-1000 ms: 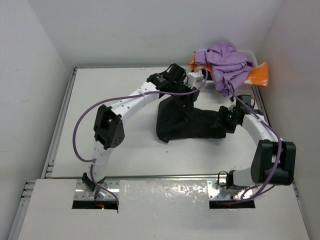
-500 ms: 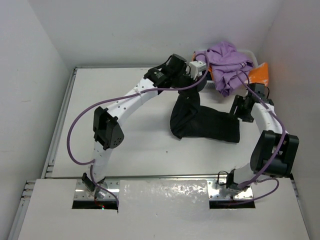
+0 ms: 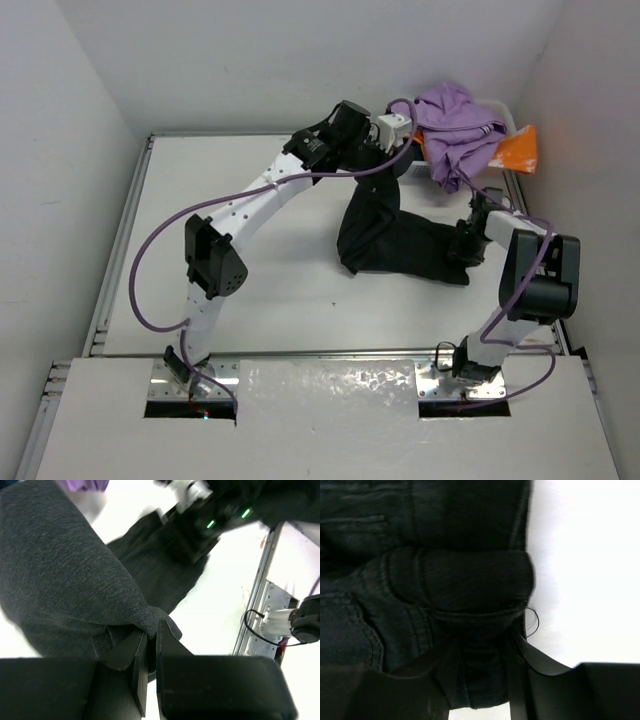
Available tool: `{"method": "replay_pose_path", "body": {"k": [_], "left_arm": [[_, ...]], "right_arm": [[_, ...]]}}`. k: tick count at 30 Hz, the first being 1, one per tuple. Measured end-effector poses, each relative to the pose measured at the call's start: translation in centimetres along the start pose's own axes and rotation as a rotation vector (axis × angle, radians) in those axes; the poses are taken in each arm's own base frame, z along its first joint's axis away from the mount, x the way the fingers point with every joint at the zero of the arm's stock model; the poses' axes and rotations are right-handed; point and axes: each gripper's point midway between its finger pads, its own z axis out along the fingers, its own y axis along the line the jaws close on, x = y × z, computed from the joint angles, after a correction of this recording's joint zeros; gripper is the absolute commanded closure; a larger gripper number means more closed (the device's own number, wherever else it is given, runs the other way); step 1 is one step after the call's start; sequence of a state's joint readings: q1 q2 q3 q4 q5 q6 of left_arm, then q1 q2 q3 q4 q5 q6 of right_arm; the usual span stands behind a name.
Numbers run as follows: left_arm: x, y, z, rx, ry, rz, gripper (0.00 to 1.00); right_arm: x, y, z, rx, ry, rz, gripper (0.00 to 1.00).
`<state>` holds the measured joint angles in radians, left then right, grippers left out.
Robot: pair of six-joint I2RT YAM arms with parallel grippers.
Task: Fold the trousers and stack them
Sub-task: Fold the trousers
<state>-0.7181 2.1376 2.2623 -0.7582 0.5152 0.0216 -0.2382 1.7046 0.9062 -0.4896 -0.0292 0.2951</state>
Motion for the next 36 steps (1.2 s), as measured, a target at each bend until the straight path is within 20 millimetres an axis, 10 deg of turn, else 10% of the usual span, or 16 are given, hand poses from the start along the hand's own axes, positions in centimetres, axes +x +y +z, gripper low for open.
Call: {"method": "replay_pose_path", "body": {"k": [10,15,23,31,36], "left_arm": [[-3.1,-2.7,-2.3,0.086,-0.079,0.090,1.00],[-1.8,-2.4,-2.1,0.087,-0.056,0.115,1.00],[0.8,-1.1,-0.4,0.079,-0.003,0.103,1.00],[0.7,-0.9,1.9,0.091,-0.027,0.112,0.99],[3.0,-1.7,5.8,0.144,0.018,0.115,0.55]], "right_arm": [[0.8,13.6,0.5,-0.294,-0.069,-0.078,0.74],[1.0,15.9,-0.2,-0.391,-0.051,-0.022,0.49],[0.0,14.5,-1.0,-0.405,-0.024,0.053,0.33],[-4.0,7.5,-4.3,-0.320,-0.123,0.198,0.30],[-5.6,4.4,-6.5,-0.262,-0.187,0.220,0.29]]}}
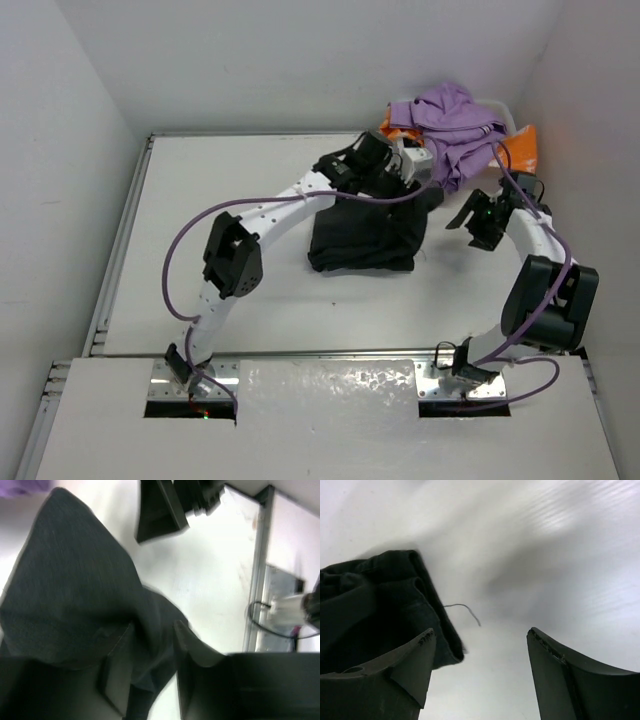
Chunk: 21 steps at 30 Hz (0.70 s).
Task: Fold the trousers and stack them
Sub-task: Fold the trousers
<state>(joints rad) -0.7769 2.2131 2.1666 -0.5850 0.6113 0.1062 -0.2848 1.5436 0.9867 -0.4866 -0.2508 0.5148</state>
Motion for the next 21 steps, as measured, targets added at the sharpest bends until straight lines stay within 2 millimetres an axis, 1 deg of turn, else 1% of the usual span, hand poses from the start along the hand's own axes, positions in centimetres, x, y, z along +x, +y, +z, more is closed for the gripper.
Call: {"method": "replay_pose_path", "body": {"k": [2,3,5,6,8,9,11,12,13,14,15,16,17,18,19,20,21], "left_arm": [[1.2,-0.9,1.7,0.044,0.029,0.004,0.24],[1.9,-1.3,2.3,0.066,0.046,0.005,0.16],[3.3,-2.3,3.2,0.111,0.089,-0.007,0.09],[3.7,-2.6,3.3,0.128,0.101,-0.009,0.09],[3.8,-3.6,3.5,0.162,0.122,0.006,0.09],[3.2,-3.9,3.2,0.169,0.119,0.023,0.09],[1.5,-4.3,2.1,0.171,0.097,0.062,0.10],[0.2,-4.5,1.4,0.168,0.071,0.086,0.13],[-0.9,-4.4,0.4,0.158,0.045,0.106,0.26],[-1.7,-4.1,-0.8,0.142,0.029,0.120,0.34],[-2.2,-3.8,-2.3,0.119,0.020,0.127,0.41],[-2.5,-2.9,-4.2,0.073,0.020,0.145,0.52],[-2.5,-2.0,-5.5,0.034,0.024,0.154,0.54],[-2.2,-0.8,-7.2,-0.019,0.035,0.173,0.55],[-1.6,0.0,-8.3,-0.059,0.054,0.179,0.54],[-0.5,1.4,-9.6,-0.110,0.086,0.175,0.53],[0.8,2.8,-10.6,-0.156,0.117,0.165,0.48]], "right_arm": [[-0.3,-0.8,-0.8,0.022,-0.015,-0.001,0.29],[-0.4,-1.1,-1.2,0.033,-0.019,0.000,0.29],[-0.7,-1.8,-2.1,0.062,-0.028,-0.007,0.29],[-1.0,-2.0,-2.5,0.073,-0.035,-0.014,0.29],[-1.8,-2.1,-3.2,0.088,-0.057,-0.036,0.31],[-2.1,-2.0,-3.5,0.090,-0.070,-0.048,0.33],[-3.0,-1.6,-4.3,0.085,-0.105,-0.072,0.39],[-3.3,-1.3,-4.7,0.078,-0.123,-0.085,0.47],[-3.6,-0.9,-5.2,0.069,-0.142,-0.101,0.48],[-3.9,-0.4,-5.6,0.059,-0.165,-0.116,0.49],[-4.1,0.3,-6.1,0.043,-0.187,-0.136,0.47],[-4.3,1.1,-6.3,0.028,-0.207,-0.162,0.44],[-4.2,2.3,-6.6,0.005,-0.220,-0.193,0.42],[-3.9,3.8,-6.8,-0.022,-0.230,-0.236,0.39],[-3.7,5.1,-6.7,-0.051,-0.234,-0.273,0.38],[-3.4,6.5,-6.6,-0.080,-0.234,-0.307,0.38],[-3.1,7.8,-6.4,-0.110,-0.227,-0.336,0.38]]}}
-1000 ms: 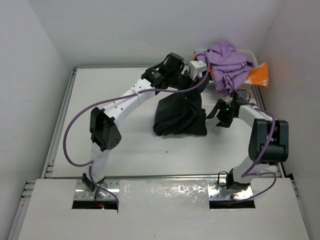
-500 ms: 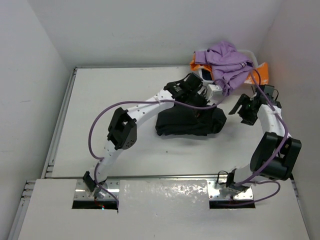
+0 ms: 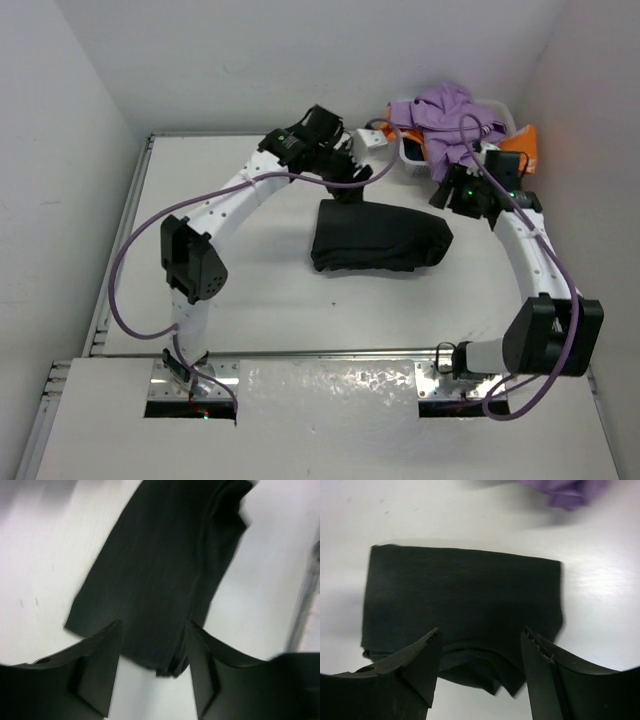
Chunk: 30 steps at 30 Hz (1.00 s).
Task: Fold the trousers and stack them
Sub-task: Fold the trousers
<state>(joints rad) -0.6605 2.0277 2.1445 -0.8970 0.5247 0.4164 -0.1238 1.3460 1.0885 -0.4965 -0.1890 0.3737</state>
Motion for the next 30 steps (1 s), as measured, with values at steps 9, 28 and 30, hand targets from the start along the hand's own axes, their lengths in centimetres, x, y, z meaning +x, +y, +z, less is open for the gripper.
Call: {"method": "replay_pose_path", "body": {"k": [9,28,30], "left_arm": [[16.3,2.9,3.0,-0.117,0.327,-0.190,0.42],[24.4,1.8,5.4,-0.179,0.373,-0.310,0.49],[24.4,1.7,5.3,-0.179,0.373,-0.309,0.49]], "right_arm": [[4.8,2.1,5.6,-0.074,0.179,-0.023,0.75],[20.3,-5.7,3.2,0.140,0.324,0.185,1.00],[19.7,-6.6,3.1,0.161,0.302,0.201,1.00]]}}
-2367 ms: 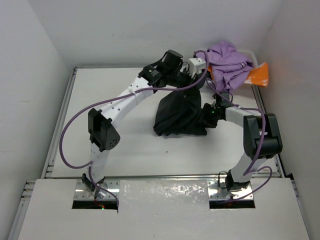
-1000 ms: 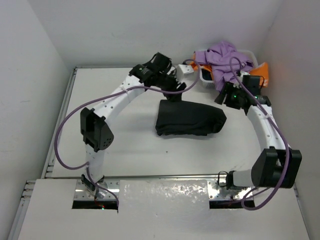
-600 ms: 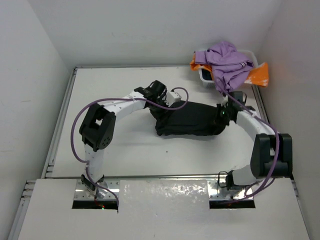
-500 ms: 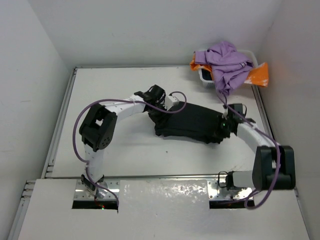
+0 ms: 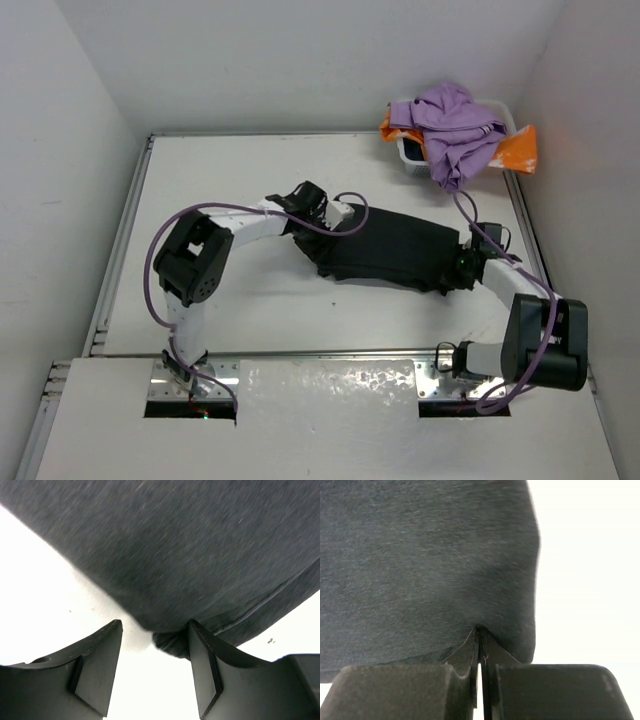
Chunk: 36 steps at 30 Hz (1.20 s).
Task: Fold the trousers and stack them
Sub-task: Fold the trousers
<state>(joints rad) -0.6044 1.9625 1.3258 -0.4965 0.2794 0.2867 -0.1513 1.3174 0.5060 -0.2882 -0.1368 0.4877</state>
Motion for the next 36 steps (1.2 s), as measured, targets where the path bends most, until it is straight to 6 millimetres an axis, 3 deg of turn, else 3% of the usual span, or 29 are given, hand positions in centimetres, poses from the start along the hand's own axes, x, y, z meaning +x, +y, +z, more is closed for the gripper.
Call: {"method": "replay_pose_path", "body": {"k": [5,8,10,13,15,16,18,20,22,26,29,36], "left_arm": [[0.3,-0.2,-0.9,-0.003,0.015,0.000,0.48],[-0.5,-0.3,-2.4,-0.002,0.025,0.004,0.46],[-2.1,-0.1,-3.9,-0.008,-0.003,0.006,0.45],[-6.2,0.4,-6.9,-0.032,-0.107,0.013,0.40],[-8.9,0.5,-9.1,-0.045,-0.198,0.016,0.35],[-9.9,0.4,-9.8,-0.049,-0.237,0.014,0.34],[-11.0,0.3,-10.6,-0.059,-0.289,-0.003,0.29],[-11.4,0.8,-10.1,-0.073,-0.299,-0.040,0.27],[-10.9,1.5,-8.2,-0.085,-0.272,-0.081,0.26],[-8.1,2.9,-3.0,-0.102,-0.158,-0.152,0.26],[-5.7,3.7,-0.2,-0.121,-0.082,-0.187,0.28],[-2.9,4.6,1.6,-0.160,-0.050,-0.203,0.29]], "right_arm": [[-1.6,-1.8,-1.2,0.073,-0.052,-0.032,1.00],[-3.6,-1.9,-2.6,0.099,-0.102,-0.068,0.92],[-5.3,-1.5,-4.0,0.097,-0.156,-0.089,0.89],[-8.1,-0.1,-6.5,0.066,-0.261,-0.110,0.84],[-9.2,0.7,-7.6,0.040,-0.307,-0.116,0.73],[-9.4,1.0,-7.8,0.028,-0.317,-0.115,0.52],[-9.3,0.9,-7.4,0.029,-0.297,-0.106,0.43],[-8.7,0.5,-6.2,0.036,-0.233,-0.087,0.42],[-7.7,-0.5,-4.4,0.049,-0.141,-0.052,0.46],[-5.3,-2.1,-1.4,0.083,0.008,-0.011,0.63],[-4.5,-2.2,-0.1,0.072,0.053,-0.009,0.69],[-4.0,0.2,2.1,0.010,0.071,-0.090,0.76]]}}
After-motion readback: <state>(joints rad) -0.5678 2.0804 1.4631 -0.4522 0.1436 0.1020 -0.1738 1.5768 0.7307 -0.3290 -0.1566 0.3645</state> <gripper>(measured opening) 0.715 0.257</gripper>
